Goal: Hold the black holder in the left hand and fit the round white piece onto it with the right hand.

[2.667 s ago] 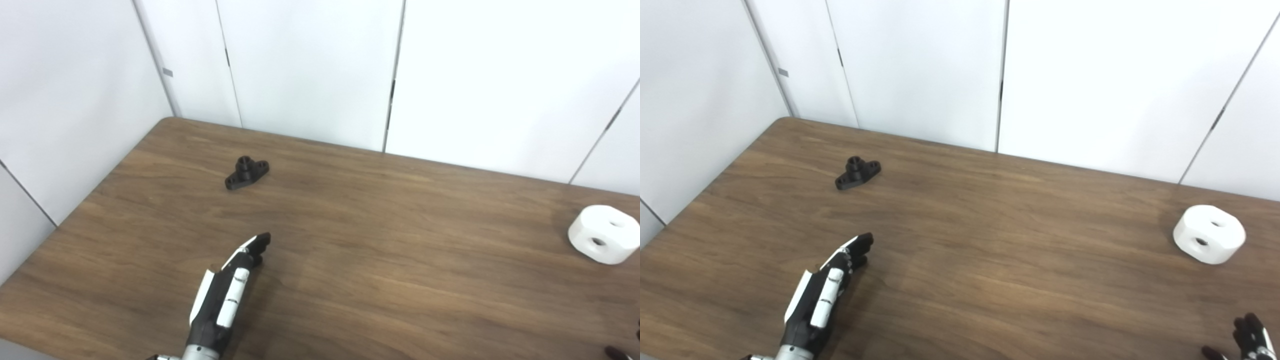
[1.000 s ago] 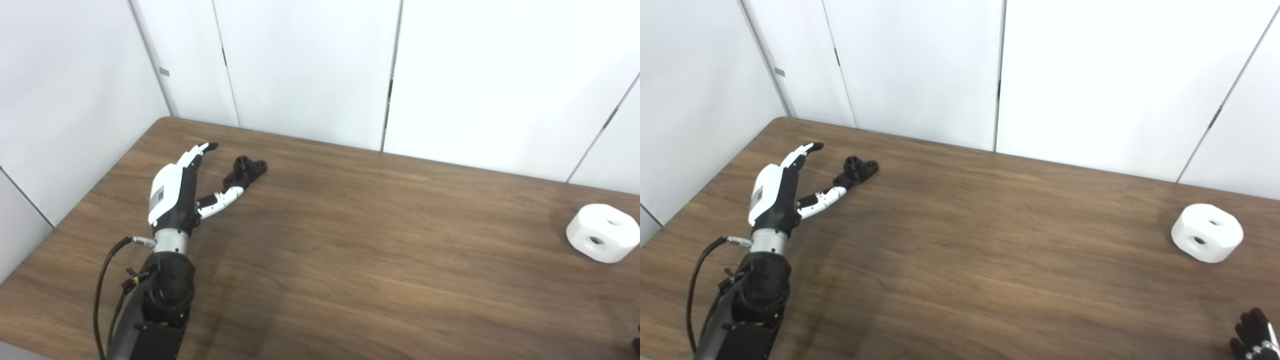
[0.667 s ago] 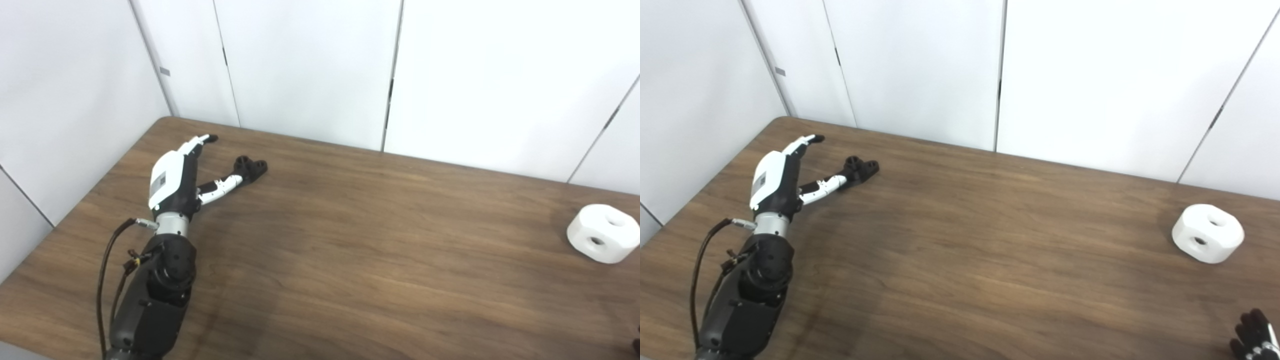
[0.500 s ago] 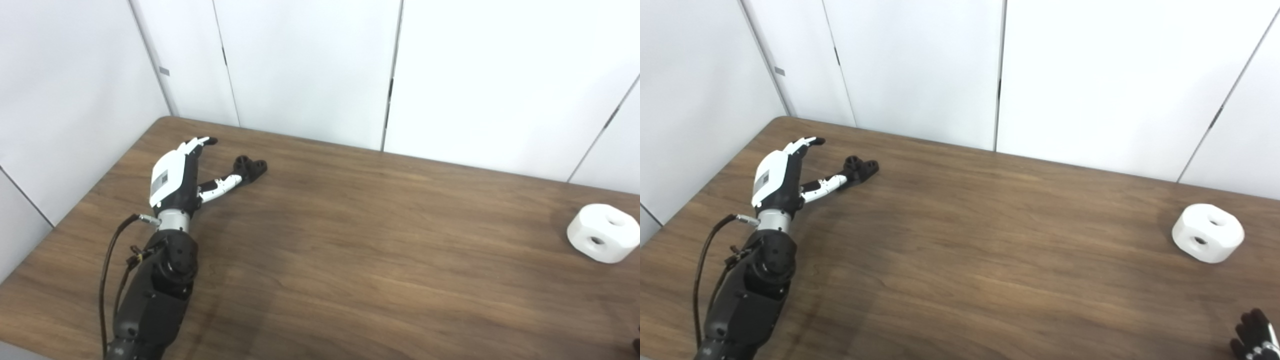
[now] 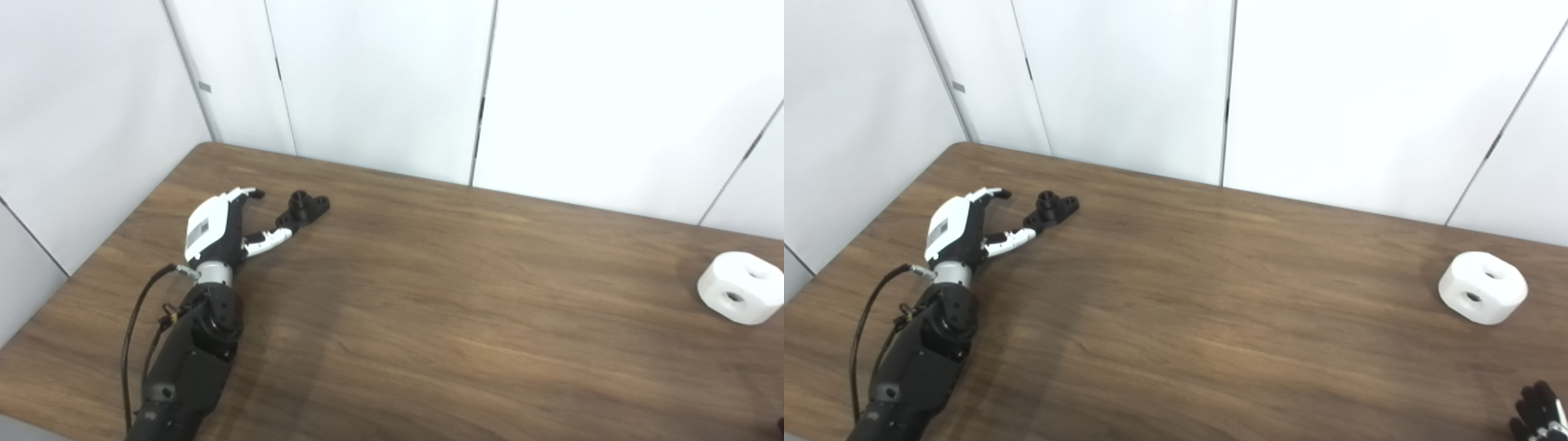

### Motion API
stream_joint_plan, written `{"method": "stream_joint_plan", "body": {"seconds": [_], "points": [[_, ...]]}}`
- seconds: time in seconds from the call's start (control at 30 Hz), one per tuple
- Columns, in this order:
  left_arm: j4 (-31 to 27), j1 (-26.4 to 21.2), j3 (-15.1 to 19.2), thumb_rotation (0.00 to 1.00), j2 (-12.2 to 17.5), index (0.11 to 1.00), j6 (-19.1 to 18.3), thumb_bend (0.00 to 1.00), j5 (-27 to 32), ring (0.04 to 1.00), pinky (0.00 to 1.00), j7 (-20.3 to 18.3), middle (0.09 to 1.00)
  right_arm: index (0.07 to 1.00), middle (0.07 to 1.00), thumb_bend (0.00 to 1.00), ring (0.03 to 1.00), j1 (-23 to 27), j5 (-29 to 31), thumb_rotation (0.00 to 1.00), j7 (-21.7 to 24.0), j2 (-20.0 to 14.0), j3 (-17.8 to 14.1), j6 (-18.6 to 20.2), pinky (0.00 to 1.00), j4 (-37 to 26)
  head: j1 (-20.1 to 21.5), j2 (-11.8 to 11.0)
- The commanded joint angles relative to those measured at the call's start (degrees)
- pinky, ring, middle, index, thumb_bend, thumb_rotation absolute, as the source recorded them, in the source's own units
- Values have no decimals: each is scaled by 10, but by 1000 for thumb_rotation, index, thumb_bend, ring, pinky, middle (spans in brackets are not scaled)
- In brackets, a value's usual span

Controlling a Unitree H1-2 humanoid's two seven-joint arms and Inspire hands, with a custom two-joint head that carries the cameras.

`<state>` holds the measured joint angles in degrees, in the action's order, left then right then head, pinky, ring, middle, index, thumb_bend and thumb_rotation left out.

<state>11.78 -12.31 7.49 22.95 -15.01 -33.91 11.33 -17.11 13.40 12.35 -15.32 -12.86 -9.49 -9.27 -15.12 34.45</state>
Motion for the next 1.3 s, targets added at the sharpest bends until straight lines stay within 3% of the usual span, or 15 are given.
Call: {"method": "stream_joint_plan", "body": {"seconds": [0.0,0.37,0.57,0.8,1.07,1.27], "points": [[-5,-28,-4,454,26,794,1,849,-7,949,903,9,907,1000,994,646,1000,-14,5,1000,-2,1,1,2,1000,9,0,1],[27,-50,-29,409,27,768,-15,830,6,948,906,6,904,1000,1000,634,1000,-14,7,1000,0,-1,2,1,1000,9,5,2],[57,-63,-34,361,20,741,10,836,19,938,909,30,895,1000,987,625,1000,-17,0,1000,-7,1,1,10,1000,4,6,2],[76,-80,-46,368,21,743,2,826,22,944,947,29,898,1000,985,616,1000,-17,4,1000,-7,2,1,10,1000,2,7,3],[109,-98,-44,348,14,746,2,831,46,931,855,28,888,1000,986,581,1000,-16,-1,1000,-14,3,2,13,1000,1,8,4],[135,-108,-50,325,14,735,14,831,50,929,881,40,884,1000,984,568,1000,-16,6,1000,-12,4,2,11,1000,3,13,5]]}}
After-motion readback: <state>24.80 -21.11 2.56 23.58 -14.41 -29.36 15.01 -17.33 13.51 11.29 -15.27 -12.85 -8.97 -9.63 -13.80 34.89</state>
